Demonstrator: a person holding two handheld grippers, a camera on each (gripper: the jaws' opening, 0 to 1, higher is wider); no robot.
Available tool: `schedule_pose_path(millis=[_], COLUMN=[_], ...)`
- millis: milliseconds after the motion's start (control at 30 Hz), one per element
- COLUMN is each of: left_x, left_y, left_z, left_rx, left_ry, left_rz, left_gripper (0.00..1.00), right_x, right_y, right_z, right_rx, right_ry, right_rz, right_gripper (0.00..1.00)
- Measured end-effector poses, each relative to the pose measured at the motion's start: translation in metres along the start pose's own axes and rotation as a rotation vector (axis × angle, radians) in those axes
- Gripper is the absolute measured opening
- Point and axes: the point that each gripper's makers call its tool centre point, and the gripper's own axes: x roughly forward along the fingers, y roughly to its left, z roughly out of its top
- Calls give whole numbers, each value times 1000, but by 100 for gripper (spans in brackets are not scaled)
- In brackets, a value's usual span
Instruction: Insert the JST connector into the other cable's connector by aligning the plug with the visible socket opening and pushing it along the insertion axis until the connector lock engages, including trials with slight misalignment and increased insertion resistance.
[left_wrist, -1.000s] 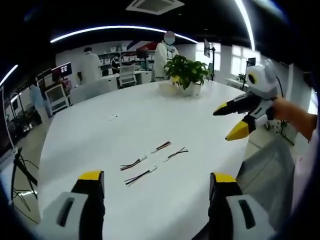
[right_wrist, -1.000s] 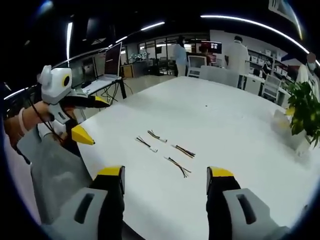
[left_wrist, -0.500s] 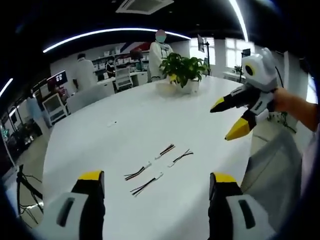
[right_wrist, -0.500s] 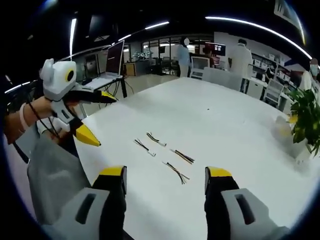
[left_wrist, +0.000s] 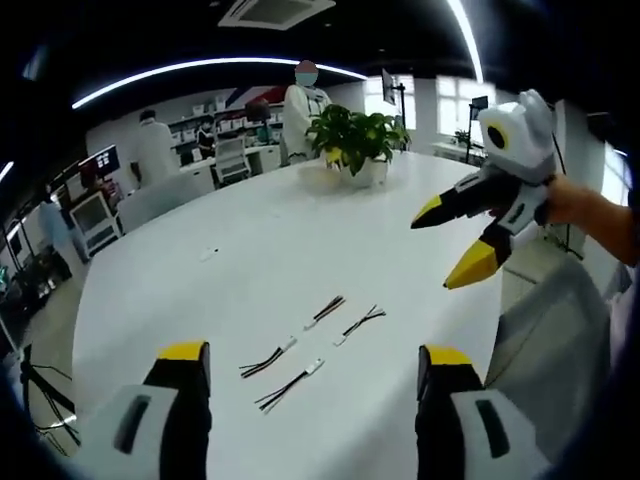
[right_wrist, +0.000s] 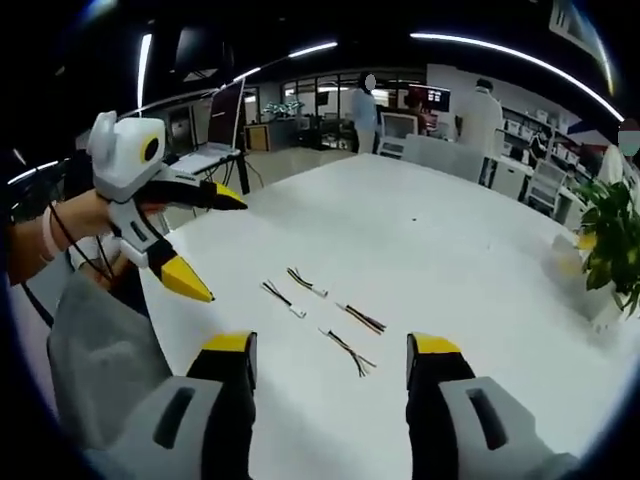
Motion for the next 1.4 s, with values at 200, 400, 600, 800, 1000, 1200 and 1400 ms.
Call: schedule_pose_path(millis=[200, 400, 600, 800, 1000, 1200, 1400], left_x=[8, 17, 25, 36, 47, 59, 67], left_y=[2, 8, 25, 35, 30, 29, 30], left_z=[-17, -21, -20, -31, -31, -31, -32], left_rx=[-19, 2, 79, 156, 145, 146, 136], left_ry=[41, 42, 61, 125, 127, 132, 135], left_rz=[-8, -13, -2, 12, -19, -31, -44], left_gripper=[81, 79, 79, 79, 79, 78, 76], right_x=[11, 22, 35, 45, 52, 57, 62], right_y=[3, 6, 5, 3, -4, -14, -23], right_z=[0, 0, -3, -3, -4, -4, -6], right_rx=[-4, -15, -41, -50, -55, -52, -61], right_ry=[16, 32, 55, 67, 77, 79, 79], right_rz=[20, 45, 54, 66, 61, 54, 45], right_gripper=[57, 57, 56, 56, 56, 56, 55])
